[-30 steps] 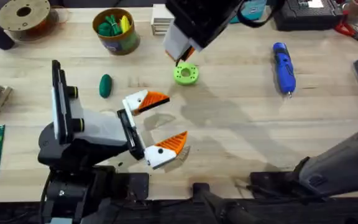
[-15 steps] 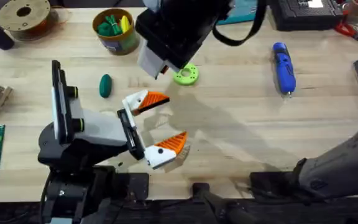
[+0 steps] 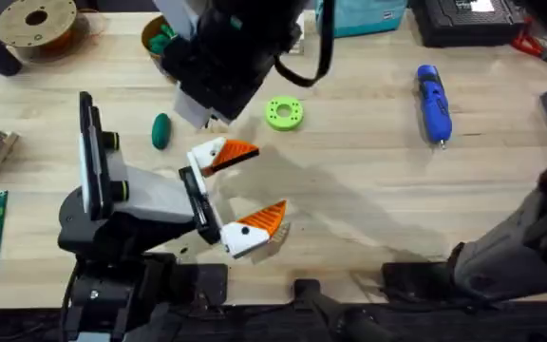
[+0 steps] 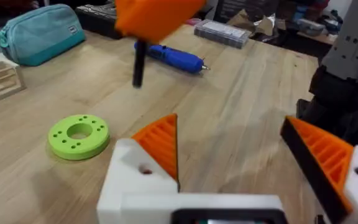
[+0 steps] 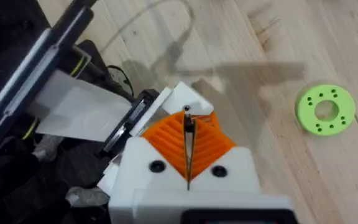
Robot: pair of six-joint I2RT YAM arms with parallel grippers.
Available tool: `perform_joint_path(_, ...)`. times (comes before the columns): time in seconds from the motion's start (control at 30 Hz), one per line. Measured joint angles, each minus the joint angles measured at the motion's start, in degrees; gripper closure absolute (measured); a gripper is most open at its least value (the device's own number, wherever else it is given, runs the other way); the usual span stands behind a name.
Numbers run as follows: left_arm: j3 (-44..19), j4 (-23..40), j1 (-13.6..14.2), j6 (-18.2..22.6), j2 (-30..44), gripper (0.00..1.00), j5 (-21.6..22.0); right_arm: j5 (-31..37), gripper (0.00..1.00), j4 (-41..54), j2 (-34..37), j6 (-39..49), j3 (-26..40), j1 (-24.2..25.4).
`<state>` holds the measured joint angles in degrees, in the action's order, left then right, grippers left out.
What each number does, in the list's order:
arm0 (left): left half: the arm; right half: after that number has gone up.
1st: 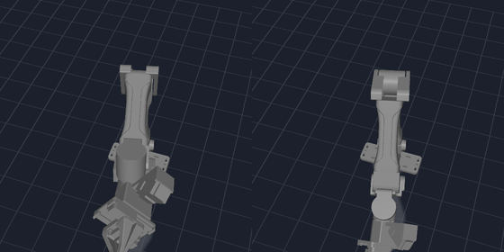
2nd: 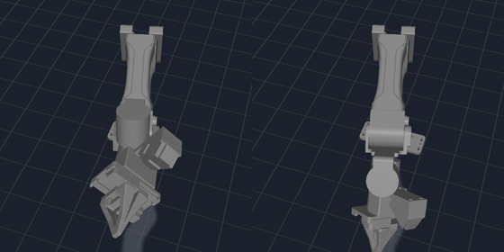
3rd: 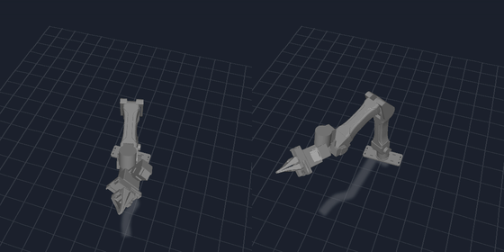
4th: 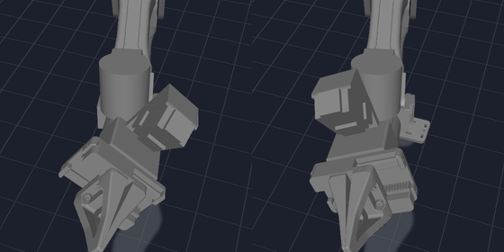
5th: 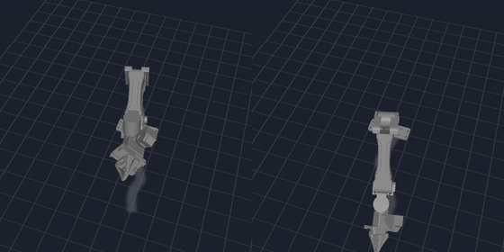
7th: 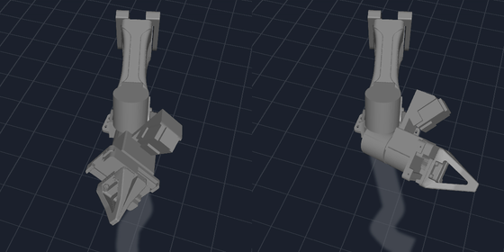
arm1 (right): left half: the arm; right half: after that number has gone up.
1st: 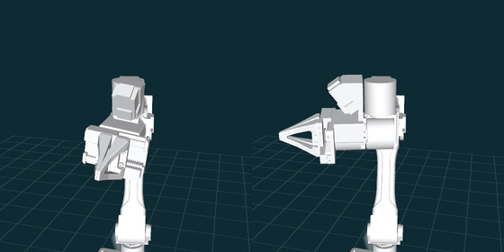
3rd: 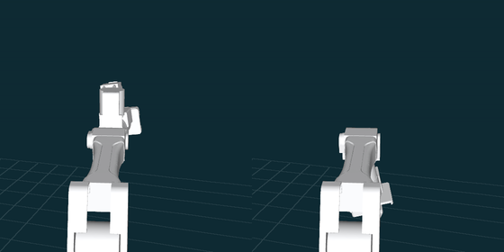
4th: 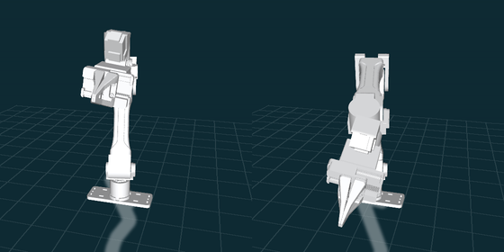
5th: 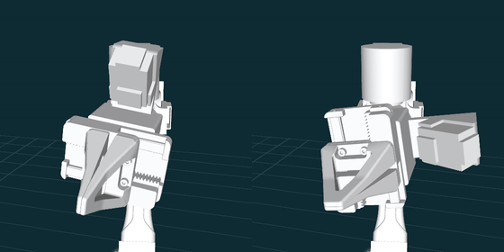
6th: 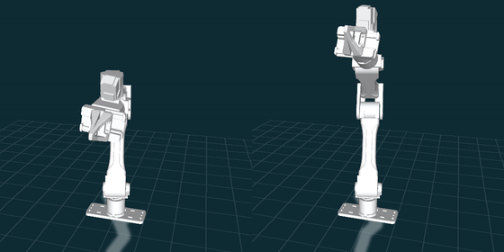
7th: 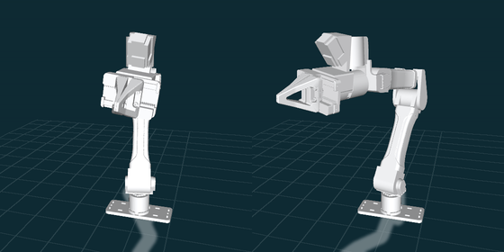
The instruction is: Pick up the gripper from the table and insert it into the empty holder that is missing its gripper. Then pick up a screw, insert it into the mounting hole, and use the screwdriver to tighten it. Finally, clean up the table by picking up the vegetable and placing it into the bucket.
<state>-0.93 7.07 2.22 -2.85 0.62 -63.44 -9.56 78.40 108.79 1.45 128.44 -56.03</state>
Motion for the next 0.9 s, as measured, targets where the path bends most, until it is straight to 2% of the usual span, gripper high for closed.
perform_joint_path(0.23,0.0,0.0,0.0,0.0,0.0,0.015,0.0,0.02,0.996,0.06,2.54,0.0,0.0,0.0)
perform_joint_path(0.8,0.0,0.0,0.0,0.0,0.01,0.015,-0.01,0.03,0.996,1.46,2.71,0.0,0.0,-0.06)
perform_joint_path(0.83,0.0,0.0,0.0,0.0,0.0,0.015,0.0,2.9,0.996,1.48,3.21,-0.22,0.02,-1.51)
perform_joint_path(0.9,0.0,0.0,0.0,0.0,0.0,0.016,0.0,4.58,0.996,1.43,3.91,-0.2,0.02,-2.72)
